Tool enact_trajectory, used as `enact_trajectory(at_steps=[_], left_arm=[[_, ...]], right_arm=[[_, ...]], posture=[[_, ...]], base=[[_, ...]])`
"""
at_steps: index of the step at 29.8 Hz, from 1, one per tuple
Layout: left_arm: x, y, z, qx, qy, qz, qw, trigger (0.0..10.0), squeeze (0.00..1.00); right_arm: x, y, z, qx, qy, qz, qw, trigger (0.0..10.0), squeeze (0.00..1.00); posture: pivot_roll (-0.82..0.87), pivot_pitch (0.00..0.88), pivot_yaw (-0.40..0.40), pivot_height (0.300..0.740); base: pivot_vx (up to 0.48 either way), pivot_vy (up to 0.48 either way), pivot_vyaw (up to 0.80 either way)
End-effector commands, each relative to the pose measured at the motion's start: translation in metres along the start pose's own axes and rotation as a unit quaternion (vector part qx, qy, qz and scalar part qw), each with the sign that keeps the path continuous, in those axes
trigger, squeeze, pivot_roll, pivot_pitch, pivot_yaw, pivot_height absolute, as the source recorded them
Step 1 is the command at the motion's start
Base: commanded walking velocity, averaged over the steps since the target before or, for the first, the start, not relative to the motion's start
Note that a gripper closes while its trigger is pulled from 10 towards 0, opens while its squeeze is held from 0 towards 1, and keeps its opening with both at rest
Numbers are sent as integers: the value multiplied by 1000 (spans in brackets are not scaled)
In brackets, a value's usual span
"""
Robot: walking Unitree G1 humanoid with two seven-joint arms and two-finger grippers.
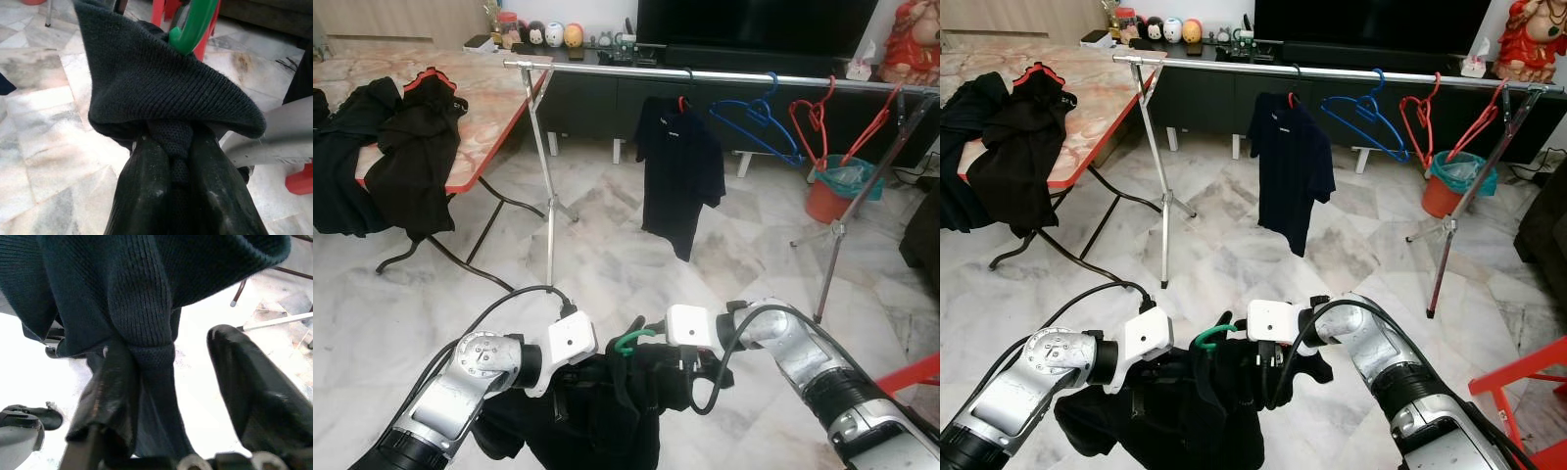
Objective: Hang hanger
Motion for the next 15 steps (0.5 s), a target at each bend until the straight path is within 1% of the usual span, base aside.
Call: enact_trajectory(at_steps=[1,4,11,14,15], left_arm=[[4,1,1,4,-4,1,1000,0,0],[5,-1,-3,2,7,4,1000,0,0],[9,1,-11,-2,32,17,999,0,0],[9,3,-20,0,61,28,998,0,0],[8,4,-26,0,81,34,996,0,0]], right_arm=[[-9,14,18,-16,-29,22,999,10000,1000],[-10,12,17,-14,-29,20,999,10000,1000],[-12,10,4,-2,-1,25,1000,10000,1000],[-14,4,0,0,0,14,1000,10000,1000],[-17,-1,-1,3,-3,4,1000,10000,1000]], posture=[[53,0,-33,740],[48,0,-32,740],[42,0,-31,740],[42,0,-33,740],[41,0,-34,740]], base=[[0,0,0],[0,0,0],[0,0,0],[0,0,0],[0,0,0]])
Point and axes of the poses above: a point about 5 cm out from each wrist's last joint towards the gripper, its own x axis pointing out of the wrist towards the gripper, its own y axis along the axis of the wrist's last joint, z = x × y, the point moved 5 cm from there along x, pointing out of the wrist towards the gripper, and after that the axes turned 10 degrees about -x, right-handed, at the moved point
